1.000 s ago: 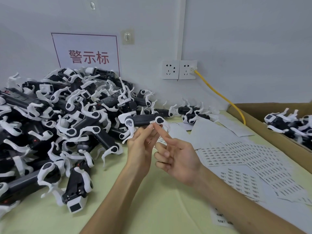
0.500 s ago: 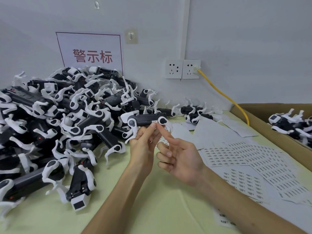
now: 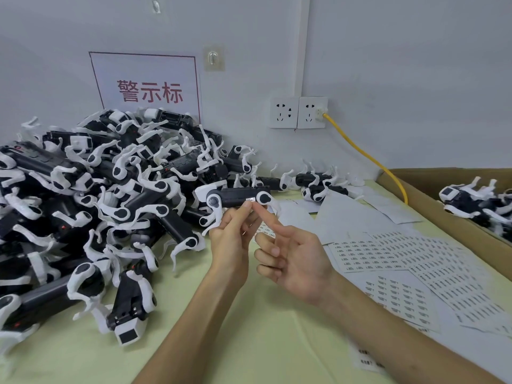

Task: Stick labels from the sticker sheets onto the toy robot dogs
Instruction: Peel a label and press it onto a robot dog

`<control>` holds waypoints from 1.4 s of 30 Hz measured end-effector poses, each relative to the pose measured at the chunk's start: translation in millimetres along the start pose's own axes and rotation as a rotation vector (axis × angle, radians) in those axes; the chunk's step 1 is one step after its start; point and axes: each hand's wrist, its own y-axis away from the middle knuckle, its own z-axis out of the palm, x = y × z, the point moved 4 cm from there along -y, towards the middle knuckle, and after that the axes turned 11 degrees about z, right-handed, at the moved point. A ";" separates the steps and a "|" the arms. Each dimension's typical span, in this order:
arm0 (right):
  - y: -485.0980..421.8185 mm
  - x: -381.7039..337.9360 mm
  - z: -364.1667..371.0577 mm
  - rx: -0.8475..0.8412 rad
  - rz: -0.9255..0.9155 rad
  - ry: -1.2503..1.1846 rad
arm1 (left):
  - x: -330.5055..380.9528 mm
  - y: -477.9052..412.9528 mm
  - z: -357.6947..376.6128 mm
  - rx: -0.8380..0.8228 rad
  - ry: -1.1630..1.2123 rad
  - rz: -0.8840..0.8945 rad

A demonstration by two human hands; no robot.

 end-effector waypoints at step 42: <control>-2.8 2.3 -2.4 0.097 -0.022 0.027 | -5.5 -4.5 -8.8 0.209 -0.085 0.024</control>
